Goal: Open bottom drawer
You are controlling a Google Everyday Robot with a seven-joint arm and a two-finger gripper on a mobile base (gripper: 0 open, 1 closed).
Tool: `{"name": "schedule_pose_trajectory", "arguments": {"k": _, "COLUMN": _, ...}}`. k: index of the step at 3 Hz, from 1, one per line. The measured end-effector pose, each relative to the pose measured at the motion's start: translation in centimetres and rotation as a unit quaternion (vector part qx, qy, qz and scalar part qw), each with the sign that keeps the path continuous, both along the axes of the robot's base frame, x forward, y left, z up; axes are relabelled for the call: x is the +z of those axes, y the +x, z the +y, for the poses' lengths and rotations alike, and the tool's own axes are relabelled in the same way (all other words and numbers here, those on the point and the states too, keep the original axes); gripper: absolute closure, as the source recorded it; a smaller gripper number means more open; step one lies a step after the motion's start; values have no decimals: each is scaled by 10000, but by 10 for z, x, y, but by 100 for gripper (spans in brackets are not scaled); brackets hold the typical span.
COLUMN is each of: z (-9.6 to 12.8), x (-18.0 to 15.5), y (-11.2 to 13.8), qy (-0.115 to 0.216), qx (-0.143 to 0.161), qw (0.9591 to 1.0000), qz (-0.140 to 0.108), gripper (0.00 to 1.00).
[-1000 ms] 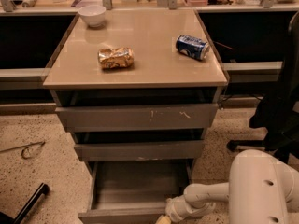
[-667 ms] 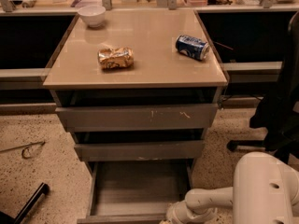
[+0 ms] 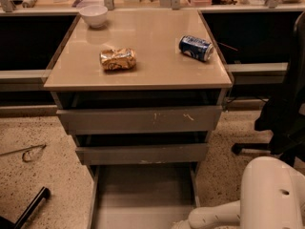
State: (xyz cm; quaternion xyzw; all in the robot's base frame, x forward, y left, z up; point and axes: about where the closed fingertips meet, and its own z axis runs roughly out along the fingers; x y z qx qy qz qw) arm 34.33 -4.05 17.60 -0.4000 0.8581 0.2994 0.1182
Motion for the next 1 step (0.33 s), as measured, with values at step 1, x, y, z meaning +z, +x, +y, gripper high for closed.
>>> {"name": "schedule_pose_trajectory", "arguments": {"k": 1, "z": 0, "x": 0, "y": 0, "qy": 0, "qx": 0, "qw": 10000, "qz": 0, "gripper": 0}}
